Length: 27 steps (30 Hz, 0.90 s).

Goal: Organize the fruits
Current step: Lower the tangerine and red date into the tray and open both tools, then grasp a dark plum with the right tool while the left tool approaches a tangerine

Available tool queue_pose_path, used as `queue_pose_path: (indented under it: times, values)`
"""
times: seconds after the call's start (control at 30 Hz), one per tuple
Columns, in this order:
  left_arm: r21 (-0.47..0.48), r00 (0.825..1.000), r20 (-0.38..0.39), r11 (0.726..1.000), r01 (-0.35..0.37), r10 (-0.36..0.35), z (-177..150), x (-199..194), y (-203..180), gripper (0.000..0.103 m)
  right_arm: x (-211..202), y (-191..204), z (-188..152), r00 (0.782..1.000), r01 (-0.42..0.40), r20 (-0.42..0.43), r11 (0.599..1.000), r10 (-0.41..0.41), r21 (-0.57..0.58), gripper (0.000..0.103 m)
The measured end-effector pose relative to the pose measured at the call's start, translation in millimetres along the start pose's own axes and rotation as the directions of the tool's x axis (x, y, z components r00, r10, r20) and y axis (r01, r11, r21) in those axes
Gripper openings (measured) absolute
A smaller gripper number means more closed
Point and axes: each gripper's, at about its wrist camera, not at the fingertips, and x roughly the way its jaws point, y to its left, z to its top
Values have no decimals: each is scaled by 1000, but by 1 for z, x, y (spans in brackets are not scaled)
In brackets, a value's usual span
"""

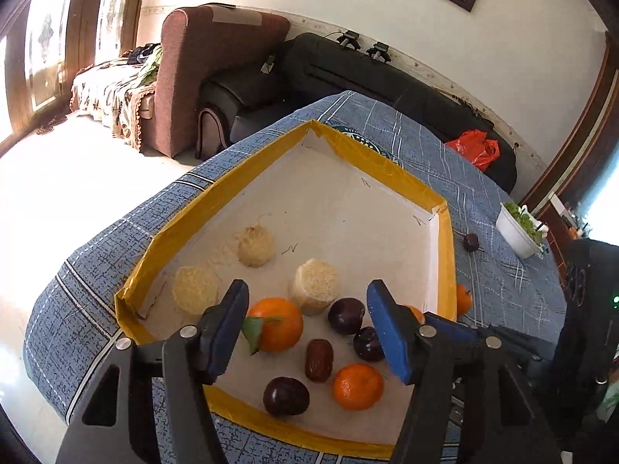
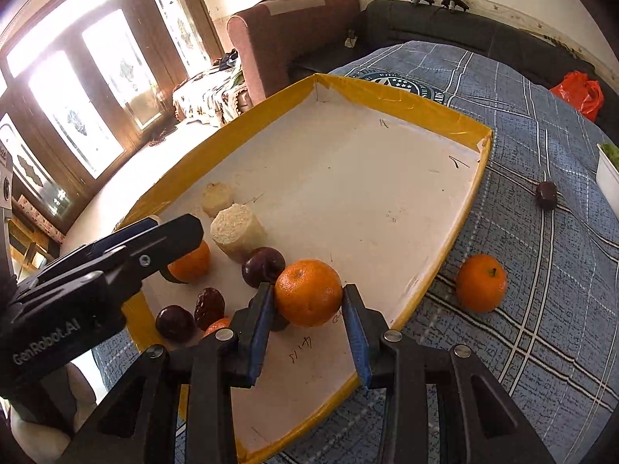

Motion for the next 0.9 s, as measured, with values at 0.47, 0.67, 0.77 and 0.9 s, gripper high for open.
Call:
queue_pose_path:
  times: [0.47,0.67,0.77,0.9]
  values:
    - [-33,993,27,992,118,-117,-9,-37,-25,80,-86,-75,-21,977,132,150,983,-151,132,62]
    - [69,987,-11,984,164,-163,-20,-33,-65,80,-109,-138,-39,967,173,131,941,-219,290,62]
    - [105,988,-17,982,155,-154,-22,-30,-77,80,-112,-153,-44,968,167,124,932,-216,322,62]
    - [120,991,-15,984,134,-134,-23,-30,-78,80,-103,-155,-45,973,155,116,935,-201,320,62]
